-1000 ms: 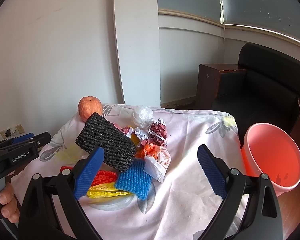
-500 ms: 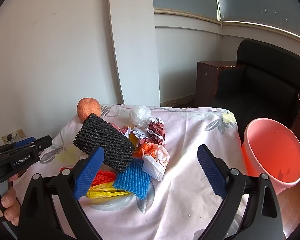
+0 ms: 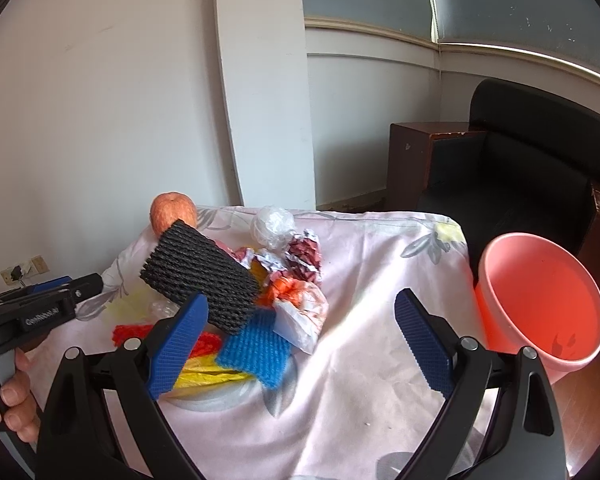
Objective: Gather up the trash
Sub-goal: 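Close the left gripper on the red foam net and lift it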
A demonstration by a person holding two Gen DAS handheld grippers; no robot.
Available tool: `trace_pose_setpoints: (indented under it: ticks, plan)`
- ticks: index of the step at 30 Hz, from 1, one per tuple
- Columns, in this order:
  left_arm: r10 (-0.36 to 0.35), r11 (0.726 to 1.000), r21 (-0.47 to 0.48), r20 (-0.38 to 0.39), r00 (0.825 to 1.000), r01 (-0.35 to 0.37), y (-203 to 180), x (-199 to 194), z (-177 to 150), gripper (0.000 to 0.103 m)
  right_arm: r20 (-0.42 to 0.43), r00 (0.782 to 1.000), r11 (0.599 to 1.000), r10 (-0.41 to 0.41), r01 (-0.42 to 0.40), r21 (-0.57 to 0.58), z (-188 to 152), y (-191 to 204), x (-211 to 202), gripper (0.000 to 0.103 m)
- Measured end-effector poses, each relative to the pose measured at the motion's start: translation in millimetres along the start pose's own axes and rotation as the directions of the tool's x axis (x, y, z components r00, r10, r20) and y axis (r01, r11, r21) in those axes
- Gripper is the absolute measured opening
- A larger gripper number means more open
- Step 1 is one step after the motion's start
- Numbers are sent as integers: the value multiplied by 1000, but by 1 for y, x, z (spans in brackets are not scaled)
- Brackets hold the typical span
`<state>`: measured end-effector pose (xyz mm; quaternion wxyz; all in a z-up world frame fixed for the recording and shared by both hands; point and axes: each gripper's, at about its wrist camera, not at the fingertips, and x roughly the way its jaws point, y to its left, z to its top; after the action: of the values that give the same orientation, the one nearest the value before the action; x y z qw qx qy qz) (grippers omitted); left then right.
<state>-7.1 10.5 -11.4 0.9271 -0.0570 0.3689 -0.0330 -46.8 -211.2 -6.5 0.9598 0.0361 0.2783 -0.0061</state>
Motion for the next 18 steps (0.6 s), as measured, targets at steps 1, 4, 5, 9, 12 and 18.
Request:
trace_pose_setpoints:
  ticks: [1,4,5,9,12,18]
  plan:
    - [-21,1000,-1,0,1000,21,2,0,-2,53,-3,1000,1000,-2,2,5,-2,-3,0,95]
    - [-87,996,0,-4,996,87,7,-1,-9,53,-17,1000,1000,-9,10,20,-8,-13,-1,95]
    - [-118,993,4,-4,993,118,8,-2,-12,53,-21,1000,1000,-11,11,23,-10,-15,-2,94]
    - [-214,975,61,-2,977,214,6,-9,-26,53,-58,998,999,-6,9,41,-20,-26,2,84]
    - [-255,959,124,-11,967,255,-3,-12,-34,54,-84,996,999,8,-4,51,-28,-31,5,79]
    - [-281,942,175,-63,958,288,-21,-1,-37,58,-112,992,997,58,-51,64,-35,-33,8,72]
